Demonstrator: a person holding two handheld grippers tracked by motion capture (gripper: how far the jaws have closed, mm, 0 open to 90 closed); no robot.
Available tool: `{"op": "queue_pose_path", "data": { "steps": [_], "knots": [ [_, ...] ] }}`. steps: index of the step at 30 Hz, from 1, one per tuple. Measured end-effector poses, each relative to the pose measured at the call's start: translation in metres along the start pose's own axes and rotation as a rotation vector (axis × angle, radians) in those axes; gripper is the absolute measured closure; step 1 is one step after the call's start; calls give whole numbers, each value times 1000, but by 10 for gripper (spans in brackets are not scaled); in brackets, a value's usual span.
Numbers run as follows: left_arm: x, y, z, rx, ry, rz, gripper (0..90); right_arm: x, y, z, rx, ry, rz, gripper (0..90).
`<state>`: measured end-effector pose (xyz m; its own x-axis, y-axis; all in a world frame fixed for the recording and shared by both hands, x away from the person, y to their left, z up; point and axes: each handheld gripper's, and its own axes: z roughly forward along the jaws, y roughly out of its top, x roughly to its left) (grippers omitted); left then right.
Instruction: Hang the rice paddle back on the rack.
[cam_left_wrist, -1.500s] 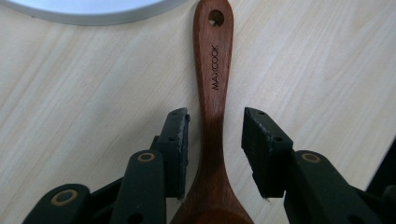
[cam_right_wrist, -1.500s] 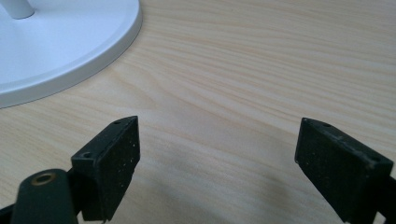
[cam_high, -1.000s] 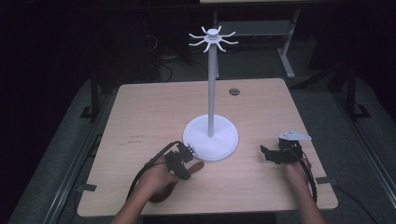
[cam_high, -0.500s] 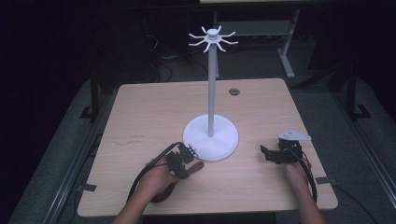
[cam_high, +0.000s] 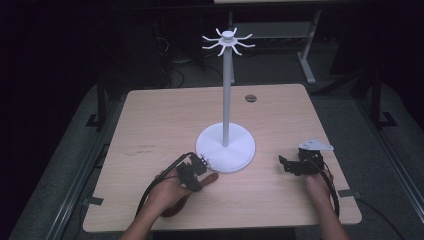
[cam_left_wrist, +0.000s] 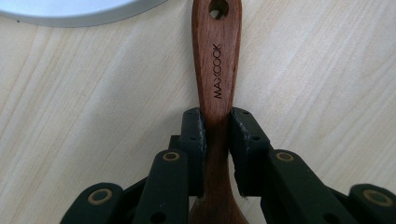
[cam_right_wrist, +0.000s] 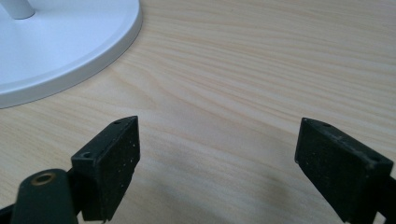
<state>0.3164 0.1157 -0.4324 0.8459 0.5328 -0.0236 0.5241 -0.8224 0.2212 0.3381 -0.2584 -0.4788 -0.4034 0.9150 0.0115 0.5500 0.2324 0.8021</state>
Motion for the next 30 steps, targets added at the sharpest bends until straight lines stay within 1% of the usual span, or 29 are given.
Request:
{"op": "queue_pose_path", "data": {
  "steps": [1,2,4,7,10,11,12,13,14,15,16,17,18,19,21,23,25,26,27,29,30],
  "knots": [
    [1,-1,-2,-4,-2,5,758,0,0,0,0,0,0,135],
    [1,-2,-3,-21,-6,-5,759,0,0,0,-1,0,-1,135],
    [2,-4,-7,-39,-16,-7,758,0,0,0,-1,0,-1,135],
    [6,-8,-13,-84,-39,-18,759,0,0,0,-1,-1,-2,135],
    [10,-15,-18,-144,-41,-24,758,0,0,0,-1,-1,-2,135],
    [10,-18,-19,-175,-51,-40,758,0,0,0,-1,-1,-1,135],
    [12,-20,-21,-197,-56,-42,758,0,0,0,-1,-1,-1,135],
    [14,-23,-23,-230,-59,-38,758,0,0,0,-1,0,-1,135],
    [15,-26,-24,-260,-65,-47,758,0,0,0,-1,0,-2,135],
    [17,-29,-26,-288,-72,-48,758,0,0,0,-1,-1,-2,135],
    [20,-32,-28,-304,-82,-42,758,0,0,0,-1,-1,-2,135],
    [21,-34,-29,-333,-96,-60,758,0,0,0,-1,-1,-2,135],
    [23,-37,-30,-359,-108,-67,758,0,0,0,-1,-2,-2,135],
    [26,-39,-32,-364,-117,-57,758,0,0,0,-1,-2,-2,135],
    [29,-43,-33,-422,-132,-83,758,0,0,0,-1,-2,-2,135],
    [32,-46,-36,-459,-139,-93,758,0,0,0,-1,-2,-2,135],
    [35,-49,-37,-502,-140,-94,758,0,0,0,-1,-2,-1,135],
    [36,-51,-39,-517,-138,-84,758,0,0,0,-1,-1,-1,135],
    [37,-52,-40,-542,-138,-90,758,0,0,0,-1,-1,-1,135],
    [40,-55,-43,-573,-138,-85,758,0,0,0,-1,-1,-2,135],
    [40,-56,-44,-590,-139,-91,758,0,0,0,-1,0,-2,135]
  ]
}}
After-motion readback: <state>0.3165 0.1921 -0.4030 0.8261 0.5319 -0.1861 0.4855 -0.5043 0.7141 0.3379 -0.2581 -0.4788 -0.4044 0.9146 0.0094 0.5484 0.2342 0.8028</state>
